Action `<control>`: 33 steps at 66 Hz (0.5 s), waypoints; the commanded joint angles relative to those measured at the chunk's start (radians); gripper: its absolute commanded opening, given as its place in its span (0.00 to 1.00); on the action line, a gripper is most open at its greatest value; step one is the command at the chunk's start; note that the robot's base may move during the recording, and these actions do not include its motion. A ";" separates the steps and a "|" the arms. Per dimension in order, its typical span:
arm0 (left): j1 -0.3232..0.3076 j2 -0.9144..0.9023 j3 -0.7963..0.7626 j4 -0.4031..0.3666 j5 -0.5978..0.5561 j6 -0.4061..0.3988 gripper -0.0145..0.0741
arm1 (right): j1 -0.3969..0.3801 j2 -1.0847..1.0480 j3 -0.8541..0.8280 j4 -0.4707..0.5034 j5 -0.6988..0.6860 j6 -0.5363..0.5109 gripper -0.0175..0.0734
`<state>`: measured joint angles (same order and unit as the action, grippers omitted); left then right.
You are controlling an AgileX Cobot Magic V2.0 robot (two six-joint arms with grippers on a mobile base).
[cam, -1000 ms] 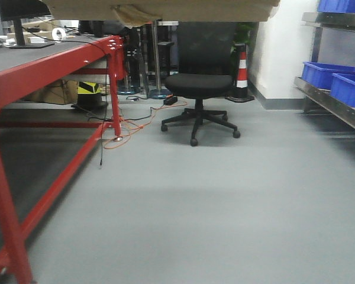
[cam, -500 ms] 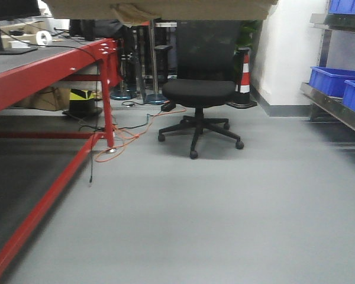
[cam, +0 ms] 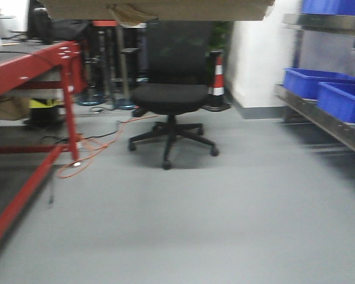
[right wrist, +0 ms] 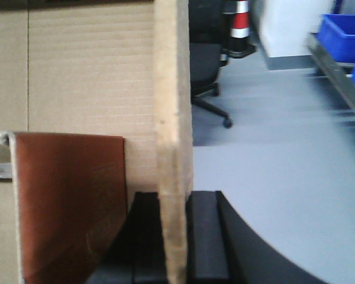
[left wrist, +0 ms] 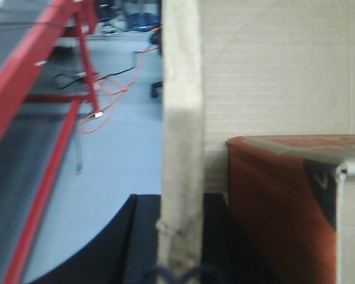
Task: Stack two boxes on right shelf middle
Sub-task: 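Drive to the shelving unit with blue bins, boxes held aloft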
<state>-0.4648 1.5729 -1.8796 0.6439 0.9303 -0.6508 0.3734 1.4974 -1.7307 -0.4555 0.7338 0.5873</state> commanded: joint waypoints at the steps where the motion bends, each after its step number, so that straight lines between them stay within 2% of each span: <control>1: 0.004 -0.015 -0.011 0.027 -0.039 -0.008 0.04 | -0.004 -0.017 -0.012 -0.023 -0.062 0.007 0.02; 33: 0.004 -0.015 -0.011 0.027 -0.039 -0.008 0.04 | -0.004 -0.017 -0.012 -0.023 -0.062 0.007 0.02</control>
<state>-0.4648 1.5729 -1.8796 0.6474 0.9303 -0.6508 0.3734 1.4980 -1.7307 -0.4555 0.7314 0.5873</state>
